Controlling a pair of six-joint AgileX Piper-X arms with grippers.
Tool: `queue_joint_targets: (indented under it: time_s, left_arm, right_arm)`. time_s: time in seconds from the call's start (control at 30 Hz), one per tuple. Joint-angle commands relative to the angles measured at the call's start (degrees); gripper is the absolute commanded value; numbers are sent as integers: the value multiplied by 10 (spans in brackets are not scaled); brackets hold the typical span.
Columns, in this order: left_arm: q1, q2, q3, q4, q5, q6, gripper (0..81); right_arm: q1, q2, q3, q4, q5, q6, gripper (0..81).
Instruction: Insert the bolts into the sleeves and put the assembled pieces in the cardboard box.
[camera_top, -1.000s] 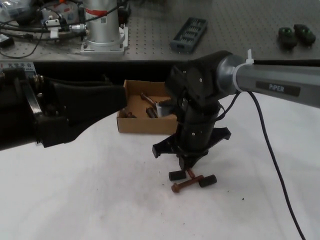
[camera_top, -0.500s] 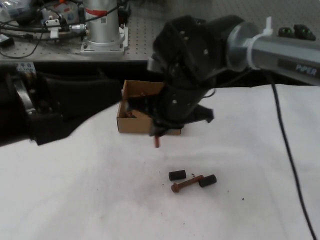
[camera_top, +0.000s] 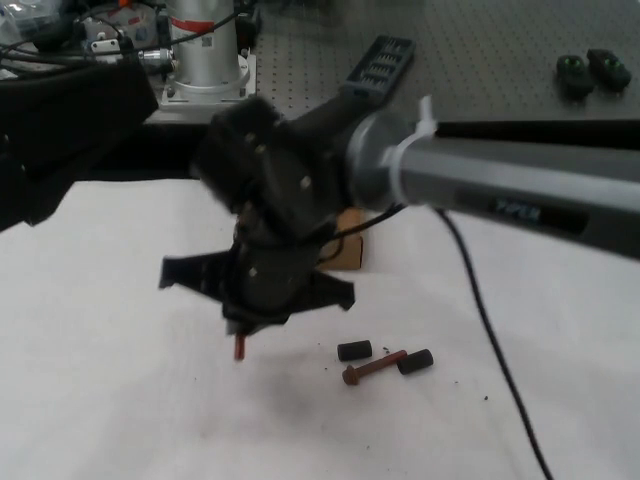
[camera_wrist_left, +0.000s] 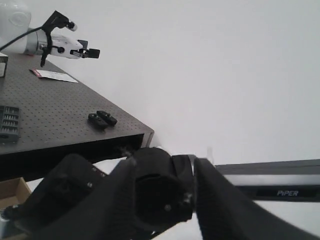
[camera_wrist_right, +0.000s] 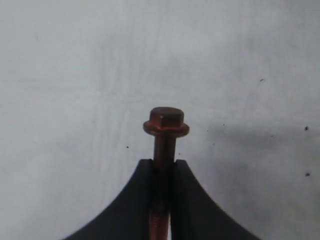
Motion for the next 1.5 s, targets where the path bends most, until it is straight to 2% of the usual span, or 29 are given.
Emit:
queue_joint_targets:
  time_s: [0.0,0.13,0.2,0.23,0.3,0.37,0.43,0.47,0.53,0.63,0.73,0.9,1.07,1.2,1.3,1.4,1.47]
  left_arm:
    - [-3,-4,-2,0,-3,-16,284]
    - [-3,-4,-14,4,-9,-7,284]
    - [-3,-4,-25,4,-10,1,284]
    - [-3,-4,-32,4,-10,9,284]
    - [-3,-4,-44,4,-10,22,284]
    - [-3,-4,-55,4,-13,25,284]
    - [-3,-4,-62,4,-25,25,284]
    - [-3,-4,-64,4,-33,23,284]
    - [-3,-4,-67,21,-53,22,284]
    - [-3,-3,-70,117,-87,22,284]
    - [-3,17,-70,211,-91,26,284]
    - [-3,78,-90,226,-91,35,284]
    - [-3,208,-140,256,-101,53,284]
    - [-4,307,-172,284,-109,71,284]
    - [-6,371,-196,313,-141,101,284]
    - [-9,427,-215,334,-180,120,284]
    - [-9,453,-222,334,-182,122,284]
  right_arm:
    - [18,8,-2,2,25,23,37]
    - [20,20,-2,6,27,34,36]
    - [17,26,-2,6,-1,34,8]
    - [15,28,-2,6,-7,34,22]
    - [13,29,-2,6,-6,35,151]
    - [13,29,-2,-5,-2,35,340]
    - [13,29,-2,-17,8,35,473]
    - [13,29,-2,-18,12,35,474]
    - [6,29,-2,-20,16,35,421]
    - [-21,27,-4,-2,-3,13,382]
    - [-70,13,-4,53,0,-34,382]
    - [-162,-37,-3,139,78,-146,346]
    - [-238,-118,-2,134,70,-185,323]
    - [-254,-183,5,130,68,-224,323]
    - [-252,-233,38,101,45,-223,323]
    - [-240,-294,92,58,37,-216,323]
    - [-235,-338,145,12,27,-216,323]
